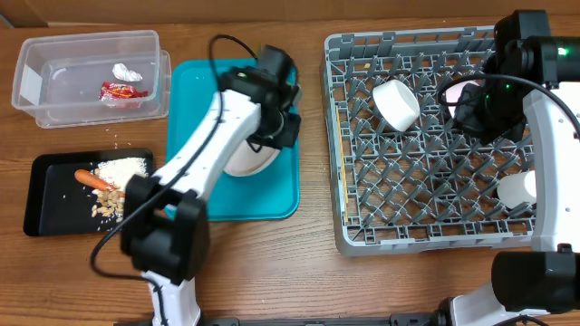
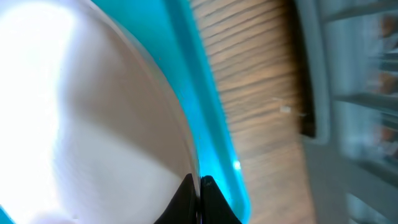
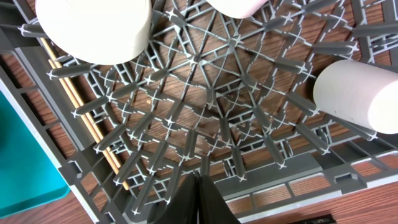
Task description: Sort waste into correct bins and load items into the dishwasher
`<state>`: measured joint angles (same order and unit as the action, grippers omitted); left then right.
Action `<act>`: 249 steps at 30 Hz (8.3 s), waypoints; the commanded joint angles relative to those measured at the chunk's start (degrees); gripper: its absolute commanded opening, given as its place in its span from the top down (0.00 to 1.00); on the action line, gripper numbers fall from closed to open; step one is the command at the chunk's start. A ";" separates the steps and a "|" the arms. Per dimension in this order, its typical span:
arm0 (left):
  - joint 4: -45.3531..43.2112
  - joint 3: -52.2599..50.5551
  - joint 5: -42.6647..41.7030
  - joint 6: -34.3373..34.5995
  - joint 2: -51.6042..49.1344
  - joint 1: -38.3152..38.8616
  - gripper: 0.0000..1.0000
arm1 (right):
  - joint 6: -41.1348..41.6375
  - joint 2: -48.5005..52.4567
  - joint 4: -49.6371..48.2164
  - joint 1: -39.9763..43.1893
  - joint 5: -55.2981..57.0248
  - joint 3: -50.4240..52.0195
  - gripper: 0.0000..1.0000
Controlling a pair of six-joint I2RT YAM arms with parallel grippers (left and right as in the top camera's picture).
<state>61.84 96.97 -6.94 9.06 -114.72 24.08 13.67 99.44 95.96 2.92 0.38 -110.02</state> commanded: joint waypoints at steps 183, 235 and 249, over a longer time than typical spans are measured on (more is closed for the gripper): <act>19.17 8.07 -0.13 7.67 12.83 -43.01 0.00 | 32.85 32.81 -8.90 1.62 70.20 -15.54 0.96; 18.18 8.07 -0.20 7.45 12.83 -39.39 0.00 | 1.97 11.72 -11.19 3.19 0.07 -14.49 0.19; 20.92 8.07 -0.13 -10.27 12.83 -20.92 0.00 | -10.71 11.78 -9.09 2.32 -14.29 -14.47 0.00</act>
<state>80.71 104.62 -7.09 2.48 -102.26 3.14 2.39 112.55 86.30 4.67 -17.45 -124.38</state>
